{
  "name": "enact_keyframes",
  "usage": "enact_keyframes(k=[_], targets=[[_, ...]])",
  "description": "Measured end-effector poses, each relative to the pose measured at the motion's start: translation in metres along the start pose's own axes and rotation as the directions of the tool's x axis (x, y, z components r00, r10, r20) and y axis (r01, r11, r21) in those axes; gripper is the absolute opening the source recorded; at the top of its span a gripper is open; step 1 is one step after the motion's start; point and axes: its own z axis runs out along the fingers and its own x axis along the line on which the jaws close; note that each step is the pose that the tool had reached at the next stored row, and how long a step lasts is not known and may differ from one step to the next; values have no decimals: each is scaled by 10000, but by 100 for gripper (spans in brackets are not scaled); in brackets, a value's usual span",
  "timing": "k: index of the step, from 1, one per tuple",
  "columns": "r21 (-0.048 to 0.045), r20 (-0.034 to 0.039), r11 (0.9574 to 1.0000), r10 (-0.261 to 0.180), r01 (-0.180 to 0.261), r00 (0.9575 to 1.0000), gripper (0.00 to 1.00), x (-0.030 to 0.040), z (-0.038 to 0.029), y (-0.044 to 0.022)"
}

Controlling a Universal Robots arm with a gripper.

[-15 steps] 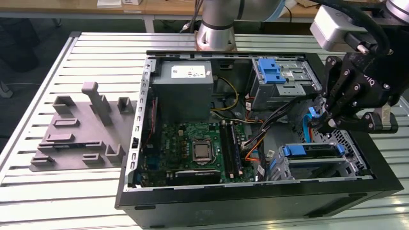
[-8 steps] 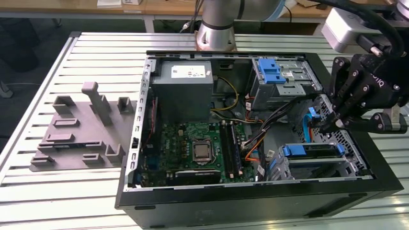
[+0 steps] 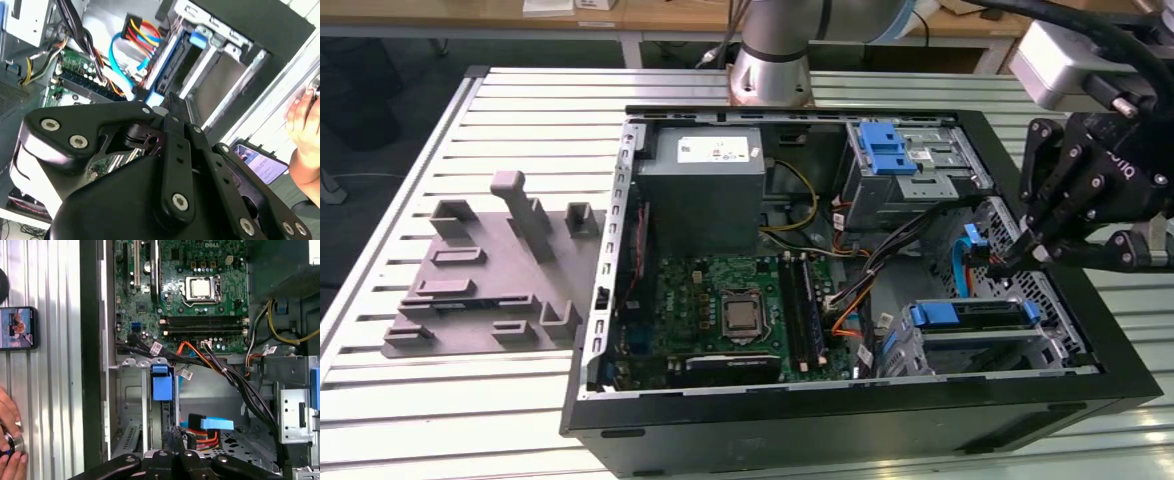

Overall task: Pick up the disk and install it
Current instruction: 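Insert the first disk wire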

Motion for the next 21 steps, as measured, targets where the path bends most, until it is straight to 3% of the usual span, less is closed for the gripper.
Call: enact_keyframes(k=[3,8,12,19,20,21], targets=[[0,3,10000,0,0,10000,11,-68,46,-60],[0,1,10000,-9,9,10000,11,-166,123,-89],[15,2,10000,-9,9,10000,11,-171,168,-97],[23,4,10000,-9,9,10000,11,-172,183,-99],[23,2,10000,-10,10,10000,18,-173,191,-102],[23,0,10000,-12,12,10000,18,-175,201,-107]])
